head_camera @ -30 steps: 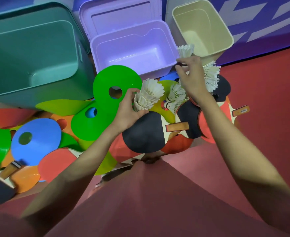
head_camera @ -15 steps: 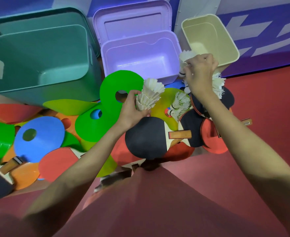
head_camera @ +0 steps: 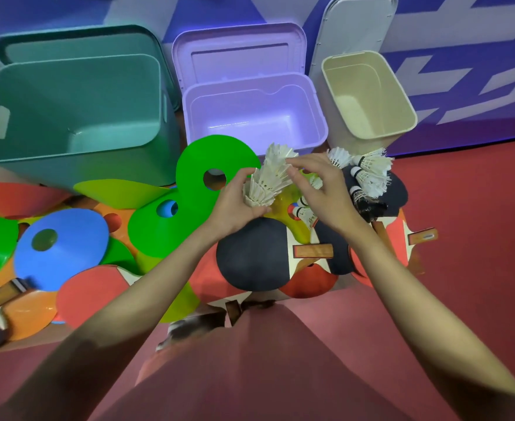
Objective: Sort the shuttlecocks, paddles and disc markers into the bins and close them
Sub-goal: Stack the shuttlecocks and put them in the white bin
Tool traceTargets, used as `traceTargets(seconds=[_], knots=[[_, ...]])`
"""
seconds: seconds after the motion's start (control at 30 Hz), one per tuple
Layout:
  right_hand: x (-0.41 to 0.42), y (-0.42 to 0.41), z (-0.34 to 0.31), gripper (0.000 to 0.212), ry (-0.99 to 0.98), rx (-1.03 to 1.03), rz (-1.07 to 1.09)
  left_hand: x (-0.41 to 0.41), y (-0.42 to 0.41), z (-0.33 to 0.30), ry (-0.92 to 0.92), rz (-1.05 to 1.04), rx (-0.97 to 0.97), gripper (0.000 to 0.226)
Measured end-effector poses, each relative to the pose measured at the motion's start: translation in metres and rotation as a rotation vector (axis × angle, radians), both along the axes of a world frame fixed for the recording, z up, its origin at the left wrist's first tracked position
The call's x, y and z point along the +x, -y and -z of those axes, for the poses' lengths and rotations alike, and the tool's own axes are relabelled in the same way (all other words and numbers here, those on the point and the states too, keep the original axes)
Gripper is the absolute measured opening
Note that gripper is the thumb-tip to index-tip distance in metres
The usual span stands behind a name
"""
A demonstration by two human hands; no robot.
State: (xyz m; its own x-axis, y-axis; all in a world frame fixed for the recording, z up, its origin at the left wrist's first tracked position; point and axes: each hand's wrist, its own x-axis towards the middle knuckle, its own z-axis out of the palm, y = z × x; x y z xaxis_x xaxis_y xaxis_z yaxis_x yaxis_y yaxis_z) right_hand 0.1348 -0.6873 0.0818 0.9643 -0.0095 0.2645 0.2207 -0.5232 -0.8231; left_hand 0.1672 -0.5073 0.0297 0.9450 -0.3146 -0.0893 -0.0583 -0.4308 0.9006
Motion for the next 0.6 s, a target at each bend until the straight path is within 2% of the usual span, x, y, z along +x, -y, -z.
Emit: traceTargets(seconds=[0.07,0.13,0.2,0.27,0.37,0.43,0.6], knots=[[0.004,0.006,-0.003,0.022,-0.018,0.067,0.052,0.000,-0.004,0.002,0.018,-0.017,0.005,0.069],[0.014,0.022,0.002,0.022,-0.026,0.110,0.210,0.000,-0.008,0.003,0.026,-0.030,0.009,0.068],[0.031,0.041,0.014,0.023,-0.104,0.042,0.379,0.001,-0.011,0.002,0.033,-0.038,0.007,0.068],[0.048,0.062,0.030,0.029,-0.293,-0.100,0.467,0.001,-0.013,0.000,0.032,-0.040,0.001,0.068],[0.066,0.079,0.045,0.039,-0.480,-0.260,0.428,0.001,-0.013,-0.003,0.030,-0.038,-0.002,0.067],[0.072,0.082,0.049,0.042,-0.512,-0.322,0.387,0.001,-0.013,-0.004,0.031,-0.031,-0.001,0.066],[0.079,0.083,0.052,0.035,-0.480,-0.348,0.341,0.003,-0.013,-0.001,0.025,-0.034,0.016,0.066]])
